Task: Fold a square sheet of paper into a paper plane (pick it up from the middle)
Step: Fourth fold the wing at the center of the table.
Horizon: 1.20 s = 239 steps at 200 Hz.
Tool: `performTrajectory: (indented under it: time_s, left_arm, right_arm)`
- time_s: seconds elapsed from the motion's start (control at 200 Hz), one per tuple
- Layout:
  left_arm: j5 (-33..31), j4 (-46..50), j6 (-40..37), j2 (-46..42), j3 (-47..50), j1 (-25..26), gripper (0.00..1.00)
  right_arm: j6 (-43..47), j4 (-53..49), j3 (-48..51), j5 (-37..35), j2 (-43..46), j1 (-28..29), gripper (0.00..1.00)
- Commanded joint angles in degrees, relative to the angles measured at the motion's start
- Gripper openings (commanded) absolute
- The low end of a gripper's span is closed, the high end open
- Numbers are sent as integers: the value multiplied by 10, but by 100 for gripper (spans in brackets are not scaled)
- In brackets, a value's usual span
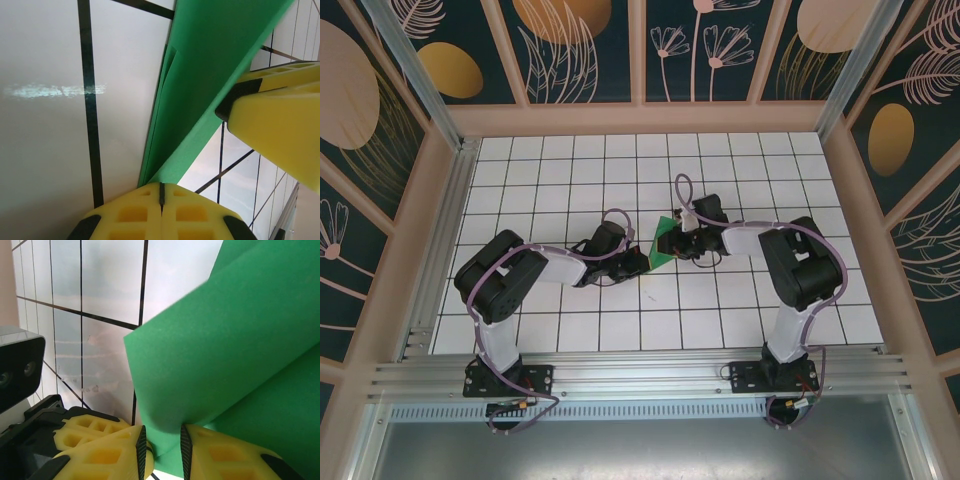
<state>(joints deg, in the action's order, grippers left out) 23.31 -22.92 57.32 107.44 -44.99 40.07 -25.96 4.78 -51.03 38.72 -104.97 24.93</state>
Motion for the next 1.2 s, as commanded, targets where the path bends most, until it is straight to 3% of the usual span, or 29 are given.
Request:
performTrajectory:
  time_s: [0.0,0.325,0.701,1.191]
  left_arm:
    - [-23,92,0,37,14,-1,0]
    - [-23,92,-3,37,13,-1,0]
    - [-23,92,-2,38,11,-1,0]
    - [-24,94,-2,37,10,-1,0]
  right_arm:
    - [2,28,-12,25,-6,-2,29]
    - [-1,35,-13,37,-4,7,29]
    - [-13,35,0,-41,46,22,29]
    - [-16,79,30,-65,108,41,28]
